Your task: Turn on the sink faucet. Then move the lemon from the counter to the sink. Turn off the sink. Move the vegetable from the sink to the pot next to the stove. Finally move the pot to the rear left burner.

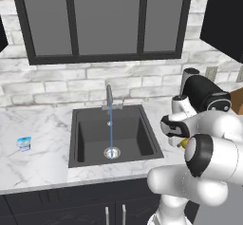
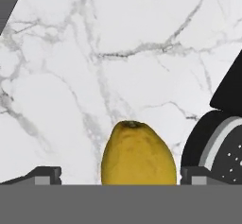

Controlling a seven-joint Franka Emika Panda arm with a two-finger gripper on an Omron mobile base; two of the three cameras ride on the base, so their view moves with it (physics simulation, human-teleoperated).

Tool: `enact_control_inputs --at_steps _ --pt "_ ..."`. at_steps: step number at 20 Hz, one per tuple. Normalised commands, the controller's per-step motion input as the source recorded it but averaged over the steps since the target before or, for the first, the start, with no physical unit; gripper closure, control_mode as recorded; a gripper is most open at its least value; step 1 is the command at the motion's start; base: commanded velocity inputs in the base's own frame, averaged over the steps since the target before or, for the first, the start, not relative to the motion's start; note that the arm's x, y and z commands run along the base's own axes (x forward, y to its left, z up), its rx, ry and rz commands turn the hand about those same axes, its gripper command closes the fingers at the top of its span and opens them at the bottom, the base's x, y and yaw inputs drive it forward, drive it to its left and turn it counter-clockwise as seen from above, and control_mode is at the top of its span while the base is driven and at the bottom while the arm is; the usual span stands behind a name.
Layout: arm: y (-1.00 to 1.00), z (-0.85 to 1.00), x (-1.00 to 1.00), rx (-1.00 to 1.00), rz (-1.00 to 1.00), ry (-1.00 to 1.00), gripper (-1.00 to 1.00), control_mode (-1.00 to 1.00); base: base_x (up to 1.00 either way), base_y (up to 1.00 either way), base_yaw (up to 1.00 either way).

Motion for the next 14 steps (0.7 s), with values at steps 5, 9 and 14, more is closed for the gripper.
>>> enact_control_inputs --at_steps 5,9,14 --pt "-0.07 -0.10 -0.02 0.00 0.13 0.00 -1.00 -1.00 0.00 0.00 0.00" --pt "-0.14 -0.09 -0.01 0.00 0.08 0.00 -1.00 -1.00 0.00 0.00 0.00" --pt "-0.23 -0.20 0.00 0.00 0.04 0.00 -1.00 -1.00 0.00 0.00 0.00"
